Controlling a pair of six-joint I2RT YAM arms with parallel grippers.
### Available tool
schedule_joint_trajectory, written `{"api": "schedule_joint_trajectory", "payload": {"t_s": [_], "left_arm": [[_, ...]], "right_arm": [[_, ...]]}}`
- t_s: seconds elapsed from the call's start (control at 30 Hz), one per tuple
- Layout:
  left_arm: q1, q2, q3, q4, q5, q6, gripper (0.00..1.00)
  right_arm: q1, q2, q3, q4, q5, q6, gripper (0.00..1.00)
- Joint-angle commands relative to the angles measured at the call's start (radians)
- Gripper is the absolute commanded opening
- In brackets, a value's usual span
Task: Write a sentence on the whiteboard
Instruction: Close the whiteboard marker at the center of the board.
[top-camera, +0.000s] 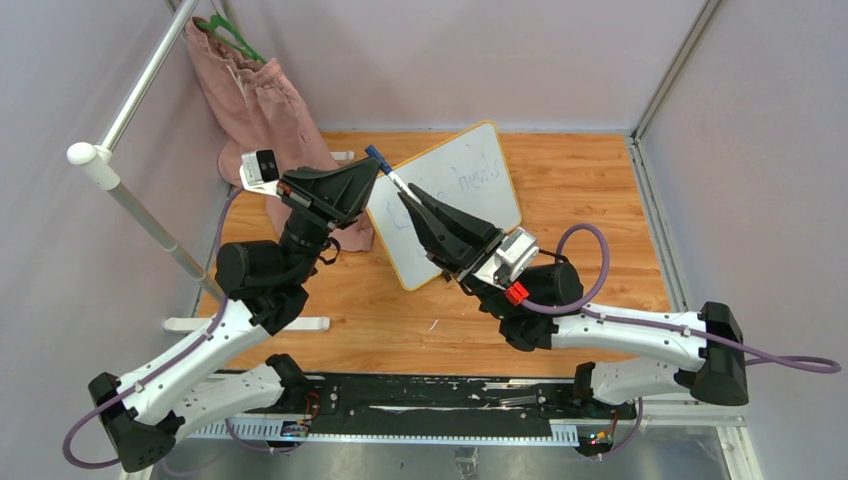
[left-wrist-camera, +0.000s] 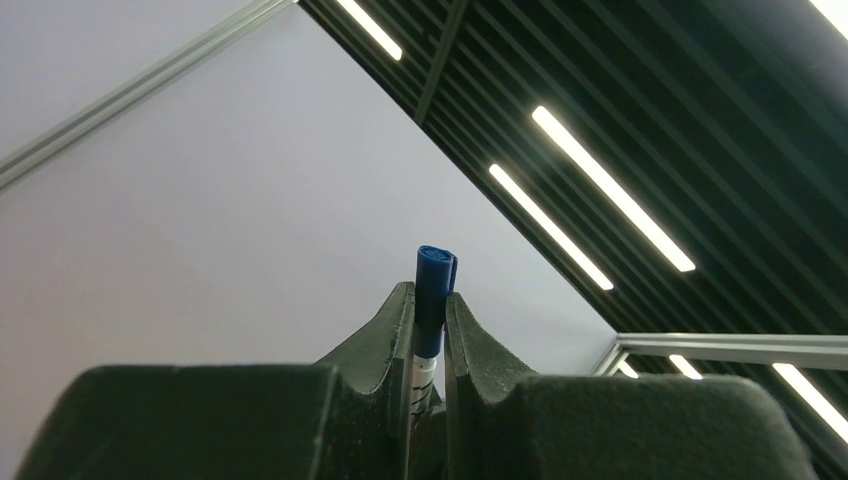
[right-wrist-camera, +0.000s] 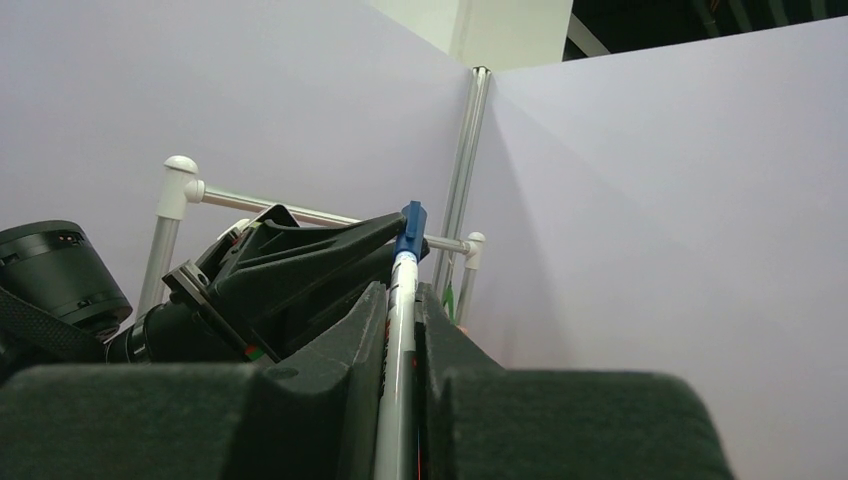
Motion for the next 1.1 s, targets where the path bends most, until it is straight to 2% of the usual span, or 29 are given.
{"api": "schedule_joint_trajectory", "payload": {"t_s": [0.0,0.6,1.07], "left_arm": [[-0.01,0.026,0.017,-0.016,0.129,-0.024,0.0],[-0.066,0.082,0.043,-0.014,0.191,-0.014,0.0],[-0.11,0.096,0.04,-0.017,0.201,0.002,0.0]], "right_arm": [[-0.004,0.035,0.044,0.028,-0.049,-0.045,0.0],[0.002,0.111,0.096,0.077,-0.104,-0.131,0.0],[0.008,0.134,0.125,0.083,-0.115,-0.139,0.0]]}}
